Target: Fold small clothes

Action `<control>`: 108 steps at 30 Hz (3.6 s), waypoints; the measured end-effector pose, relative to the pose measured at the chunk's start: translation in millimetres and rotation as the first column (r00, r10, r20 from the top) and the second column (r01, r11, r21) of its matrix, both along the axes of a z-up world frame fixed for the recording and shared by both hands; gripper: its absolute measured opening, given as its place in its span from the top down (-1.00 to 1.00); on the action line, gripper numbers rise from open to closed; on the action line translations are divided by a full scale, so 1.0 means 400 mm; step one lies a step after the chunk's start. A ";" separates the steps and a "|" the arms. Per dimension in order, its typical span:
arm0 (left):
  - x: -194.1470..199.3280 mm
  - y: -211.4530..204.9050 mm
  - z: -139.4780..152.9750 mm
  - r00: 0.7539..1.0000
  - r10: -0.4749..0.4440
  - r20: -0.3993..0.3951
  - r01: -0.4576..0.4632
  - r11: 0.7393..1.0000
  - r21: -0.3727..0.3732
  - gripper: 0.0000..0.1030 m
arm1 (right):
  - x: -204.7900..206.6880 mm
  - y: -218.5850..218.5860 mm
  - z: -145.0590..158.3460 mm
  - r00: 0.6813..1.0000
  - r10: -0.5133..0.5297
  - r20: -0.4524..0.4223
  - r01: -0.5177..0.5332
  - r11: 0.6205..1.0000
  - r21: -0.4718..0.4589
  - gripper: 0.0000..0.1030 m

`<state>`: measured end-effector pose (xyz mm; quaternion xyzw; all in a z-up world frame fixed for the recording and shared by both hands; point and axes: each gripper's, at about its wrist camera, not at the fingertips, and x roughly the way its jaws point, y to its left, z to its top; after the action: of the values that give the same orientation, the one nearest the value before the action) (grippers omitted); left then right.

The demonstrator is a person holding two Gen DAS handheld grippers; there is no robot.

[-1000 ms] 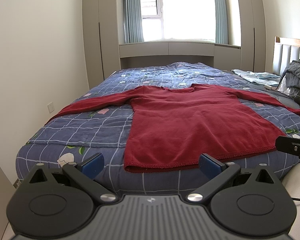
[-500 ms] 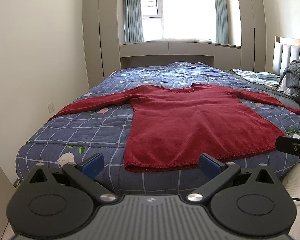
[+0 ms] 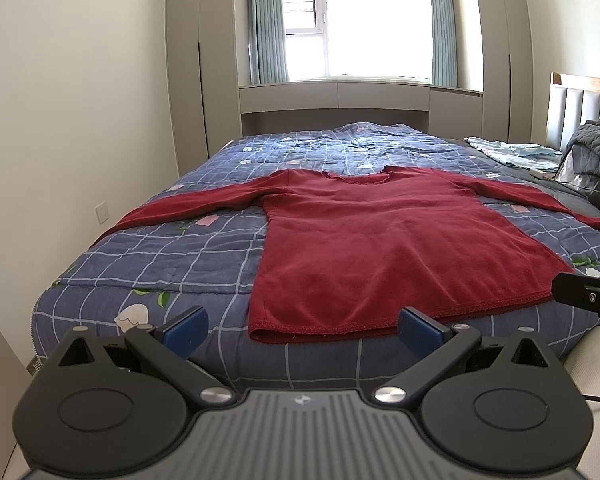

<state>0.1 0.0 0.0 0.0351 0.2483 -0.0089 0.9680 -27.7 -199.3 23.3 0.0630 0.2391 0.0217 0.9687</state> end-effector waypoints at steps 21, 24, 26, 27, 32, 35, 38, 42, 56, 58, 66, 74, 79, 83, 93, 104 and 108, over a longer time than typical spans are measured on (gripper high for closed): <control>0.012 0.003 -0.005 0.999 -0.011 -0.040 0.010 1.000 -0.018 -0.99 | -0.001 0.002 -0.007 1.000 0.005 -0.010 -0.005 1.000 -0.006 -0.99; 0.021 0.013 -0.005 0.997 -0.020 -0.071 0.017 0.999 -0.040 -0.99 | 0.001 0.003 -0.008 1.000 0.009 -0.017 -0.009 1.000 -0.001 -0.99; 0.042 0.021 -0.004 0.994 -0.038 -0.099 0.031 0.997 -0.068 -0.99 | 0.014 -0.010 -0.006 1.000 0.011 -0.025 -0.011 1.000 0.023 -0.99; 0.055 0.020 -0.003 0.993 -0.048 -0.112 0.039 0.996 -0.084 -0.99 | 0.017 -0.019 -0.004 0.999 0.013 -0.032 -0.011 0.999 0.043 -0.99; 0.146 0.016 0.037 0.985 -0.088 -0.150 0.062 0.984 -0.168 -0.99 | 0.052 -0.073 0.012 0.999 -0.013 -0.035 0.016 0.995 0.094 -0.99; 0.212 -0.001 0.067 0.984 -0.094 -0.154 0.063 0.980 -0.191 -0.99 | 0.076 -0.116 0.022 0.996 -0.089 -0.013 0.089 0.993 0.075 -0.99; 0.276 -0.029 0.088 0.984 -0.101 -0.149 0.075 0.982 -0.171 -0.99 | 0.104 -0.173 0.021 0.988 -0.157 -0.010 0.157 0.984 0.085 -0.99; 0.363 -0.080 0.097 0.984 -0.106 -0.144 0.089 0.988 -0.125 -0.99 | 0.140 -0.260 -0.002 0.969 -0.245 -0.020 0.246 0.964 0.104 -0.99; 0.750 -0.278 0.034 0.974 -0.094 -0.208 0.087 0.995 -0.041 -0.99 | 0.339 -0.536 -0.115 0.918 -0.386 -0.094 0.397 0.896 0.197 -0.99; 0.814 -0.313 0.020 0.975 -0.090 -0.202 0.082 0.995 -0.048 -0.99 | 0.376 -0.588 -0.113 0.911 -0.403 -0.085 0.412 0.886 0.213 -0.99; 1.051 -0.455 -0.053 0.976 -0.094 -0.198 0.080 0.994 -0.079 -0.99 | 0.534 -0.829 -0.130 0.846 -0.507 -0.166 0.533 0.811 0.241 -0.99; 1.198 -0.560 -0.133 0.976 -0.134 -0.172 0.119 0.988 -0.097 -0.99 | 0.619 -0.996 -0.196 0.761 -0.600 -0.249 0.649 0.690 0.321 -0.99; 1.223 -0.575 -0.178 0.966 -0.147 -0.214 0.130 0.987 -0.091 -0.99 | 0.630 -1.057 -0.207 0.675 -0.691 -0.260 0.734 0.590 0.338 -0.77; 1.224 -0.560 -0.174 0.964 -0.150 -0.219 0.126 0.985 -0.120 -0.99 | 0.637 -1.085 -0.212 0.609 -0.744 -0.274 0.787 0.526 0.321 -0.17; 1.234 -0.501 -0.110 0.946 -0.121 -0.302 0.111 0.993 -0.050 -0.99 | 0.673 -1.059 -0.150 0.546 -0.810 -0.213 0.837 0.516 0.183 0.89; 1.214 -0.228 0.008 0.954 -0.099 -0.282 0.044 0.980 -0.192 -0.99 | 1.010 -0.703 0.167 0.907 -0.409 0.106 0.415 0.908 -0.051 0.89; 1.198 -0.092 0.055 0.972 -0.026 -0.235 -0.024 0.978 -0.208 -0.99 | 1.133 -0.477 0.189 0.977 -0.162 0.136 0.179 0.977 -0.119 0.89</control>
<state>479.4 -36.9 22.1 -0.0681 0.3594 -0.0397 0.9298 425.5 -389.9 98.7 0.0185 0.1725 -0.0734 0.9821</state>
